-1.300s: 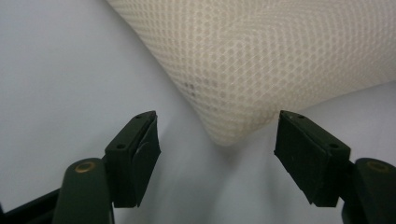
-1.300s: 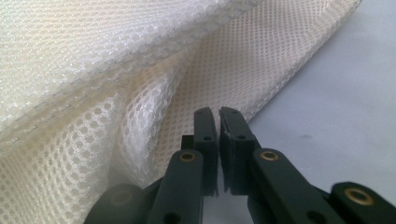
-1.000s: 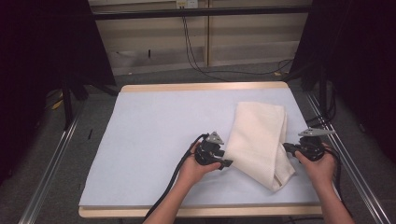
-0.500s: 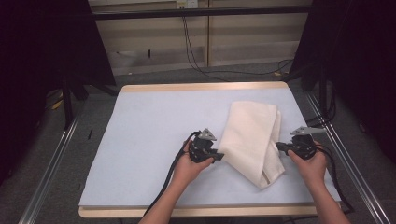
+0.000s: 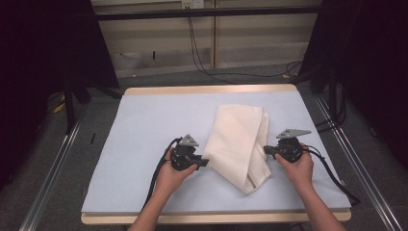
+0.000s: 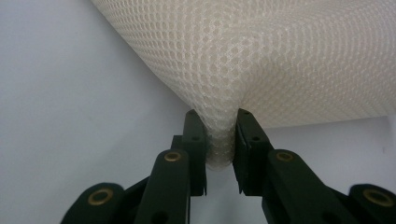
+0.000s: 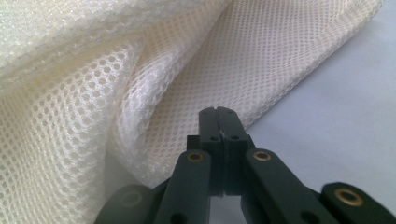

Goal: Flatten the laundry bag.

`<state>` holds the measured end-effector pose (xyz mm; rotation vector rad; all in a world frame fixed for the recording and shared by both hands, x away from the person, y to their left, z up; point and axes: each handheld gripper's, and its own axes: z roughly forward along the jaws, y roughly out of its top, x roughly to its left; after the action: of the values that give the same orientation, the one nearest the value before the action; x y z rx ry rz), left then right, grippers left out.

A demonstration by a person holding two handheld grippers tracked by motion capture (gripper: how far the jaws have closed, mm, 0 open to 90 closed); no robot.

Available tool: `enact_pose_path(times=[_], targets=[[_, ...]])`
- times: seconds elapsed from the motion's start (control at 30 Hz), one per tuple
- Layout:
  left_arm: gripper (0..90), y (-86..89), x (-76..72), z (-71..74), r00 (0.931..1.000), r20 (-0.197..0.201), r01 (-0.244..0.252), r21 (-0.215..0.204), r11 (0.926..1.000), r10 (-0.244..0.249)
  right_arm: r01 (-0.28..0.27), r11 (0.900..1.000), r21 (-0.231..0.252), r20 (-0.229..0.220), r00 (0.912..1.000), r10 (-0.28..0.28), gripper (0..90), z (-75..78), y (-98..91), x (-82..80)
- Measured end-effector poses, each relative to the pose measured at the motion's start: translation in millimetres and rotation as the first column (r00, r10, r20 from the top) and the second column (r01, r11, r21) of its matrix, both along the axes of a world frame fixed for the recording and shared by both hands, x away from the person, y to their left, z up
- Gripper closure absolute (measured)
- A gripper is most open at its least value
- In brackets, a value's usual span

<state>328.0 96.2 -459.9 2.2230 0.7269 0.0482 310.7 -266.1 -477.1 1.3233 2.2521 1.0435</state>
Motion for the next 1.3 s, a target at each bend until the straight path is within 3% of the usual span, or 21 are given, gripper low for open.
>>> enact_pose_path(times=[0.13, 0.3, 0.4, 0.47, 0.57, 0.67, 0.83, 0.93, 0.97, 1.03, 1.1, 1.17, 1.2, 1.23, 1.27, 1.3], targets=[[72.7, 6.2, -0.8, 1.5, 0.9997, 0.005, -0.025, -0.002, 0.9997, 0.025, -0.007, 0.9996, -0.026, 0.019, 0.9998, 0.007, 83.9, 2.4, 3.2, -2.0], [53.1, 10.1, -1.5, 13.3, 0.9995, 0.012, -0.029, -0.02, 0.9994, 0.029, -0.006, 0.9959, -0.09, 0.024, 0.9997, 0.008, 77.6, 6.6, -1.3, -9.4], [44.5, 12.2, -1.4, 20.5, 0.9993, 0.015, -0.033, -0.055, 0.998, 0.034, -0.008, 0.9969, -0.079, 0.028, 0.9996, 0.01, 76.7, 11.0, -3.4, -15.1], [39.8, 11.8, -0.7, 25.1, 0.999, 0.024, -0.036, -0.043, 0.9984, 0.037, -0.011, 0.9975, -0.07, 0.036, 0.9993, 0.013, 76.7, 13.8, -4.3, -18.4], [36.8, 7.6, -1.1, 29.4, 0.9988, 0.033, -0.034, -0.045, 0.9984, 0.036, -0.024, 0.9982, -0.055, 0.039, 0.9989, 0.026, 76.8, 15.3, -3.6, -20.9], [33.4, -10.1, -2.5, 33.0, 0.9991, 0.039, 0.017, -0.033, 0.9993, -0.016, -0.018, 0.9984, -0.055, 0.034, 0.9992, 0.02, 76.9, 15.3, -3.0, -22.3], [27.3, -28.6, -0.1, 29.5, 0.9979, 0.031, 0.059, -0.044, 0.9973, -0.057, -0.026, 0.999, -0.036, 0.021, 0.9994, 0.027, 76.6, 16.4, -1.9, -24.8], [19.4, -36.6, 0.7, 25.0, 0.9969, 0.019, 0.076, -0.02, 0.9969, -0.076, -0.041, 0.9986, -0.034, 0.028, 0.9987, 0.042, 75.8, 16.7, -2.7, -25.0], [19.6, -36.6, 0.7, 25.0, 0.9969, 0.019, 0.076, -0.02, 0.9969, -0.076, -0.038, 0.9988, -0.032, 0.027, 0.9989, 0.039, 75.5, 17.3, -2.5, -25.4], [21.5, -41.8, 1.5, 17.3, 0.9941, 0.023, 0.105, 0.052, 0.9932, -0.106, -0.041, 0.999, -0.02, 0.024, 0.9989, 0.041, 74.5, 18.0, -3.2, -25.7], [25.0, -43.4, 1.5, 15.4, 0.9946, 0.019, 0.1, 0.065, 0.9928, -0.102, -0.04, 0.999, -0.019, 0.02, 0.999, 0.04, 73.5, 18.8, -3.8, -26.1], [41.9, -45.6, 1.2, 13.6, 0.9944, 0.019, 0.102, 0.087, 0.991, -0.104, -0.036, 0.9993, -0.012, 0.018, 0.9992, 0.036, 73.0, 20.1, -3.9, -26.9], [47.0, -46.9, 1.9, 13.9, 0.9898, 0.032, 0.133, 0.132, 0.9822, -0.138, -0.04, 0.9992, 0.0, 0.018, 0.999, 0.04, 73.1, 21.0, -3.8, -27.3], [58.4, -49.3, 0.4, 12.2, 0.9934, 0.006, 0.113, 0.103, 0.9882, -0.114, -0.042, 0.9991, 0.005, 0.017, 0.999, 0.042, 73.1, 22.1, -3.6, -27.9], [66.1, -49.2, 1.9, 12.3, 0.9916, 0.011, 0.126, 0.139, 0.9823, -0.129, -0.047, 0.9989, 0.007, 0.018, 0.9987, 0.047, 73.5, 23.0, -3.3, -28.3], [69.9, -51.3, 0.8, 10.8, 0.9944, 0.018, 0.101, 0.133, 0.9859, -0.105, -0.056, 0.9984, 0.009, 0.025, 0.9981, 0.056, 75.5, 23.7, -2.8, -28.6]])
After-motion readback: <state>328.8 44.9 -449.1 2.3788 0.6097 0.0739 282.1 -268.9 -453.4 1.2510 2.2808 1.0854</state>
